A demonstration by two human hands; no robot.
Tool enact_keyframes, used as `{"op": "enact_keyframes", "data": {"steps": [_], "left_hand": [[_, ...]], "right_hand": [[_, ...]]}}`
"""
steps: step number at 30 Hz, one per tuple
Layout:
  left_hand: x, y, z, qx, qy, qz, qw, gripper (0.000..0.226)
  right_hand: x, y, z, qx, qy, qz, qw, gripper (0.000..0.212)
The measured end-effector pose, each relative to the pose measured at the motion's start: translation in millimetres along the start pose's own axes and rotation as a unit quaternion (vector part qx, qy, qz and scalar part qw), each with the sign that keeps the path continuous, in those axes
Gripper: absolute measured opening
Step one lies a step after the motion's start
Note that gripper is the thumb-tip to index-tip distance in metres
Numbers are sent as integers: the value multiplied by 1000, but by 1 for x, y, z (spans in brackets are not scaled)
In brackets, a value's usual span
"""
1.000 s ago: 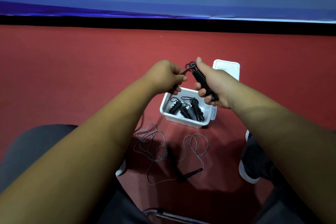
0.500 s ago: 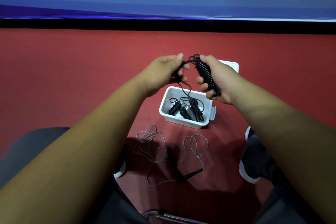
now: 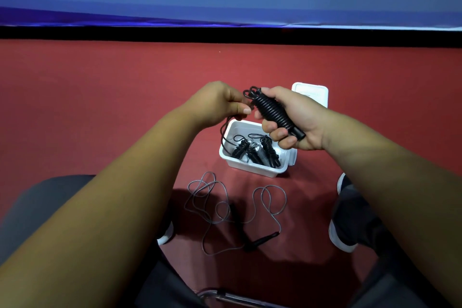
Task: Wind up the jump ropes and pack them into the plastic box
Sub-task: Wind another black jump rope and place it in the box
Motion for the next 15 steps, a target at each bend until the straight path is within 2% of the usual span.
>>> {"op": "enact_keyframes", "data": {"steps": [2,5,9,11,15], "left_hand": [[0,0,3,-47,-8,15,999,4],[2,-1,2,-102,-42,39,993,16],[6,-7,-6,-195,-90,72,974,13],[8,-12,-8,-231,-120,91,961,6],[8,-11,-3,-230,-116,117,959,20]], "right_hand": [[2,-2,-4,13,-15,35,999,50],[6,-2,-10,26,-37,61,997,54],[12,-4,-15,51,-50,113,991,63],[13,-7,-17,77,-55,144,985,61],[15,-17,-24,147,-98,175,968,52]]}}
Point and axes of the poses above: each hand's wrist, its own x-axis away from the middle knuckle, its own y-axis out of the back of the hand, z = x × y, the point moved 2 cm from there along -x, towards the middle knuckle, and after that the axes turned 1 degree about x, right-handed, at the moved point
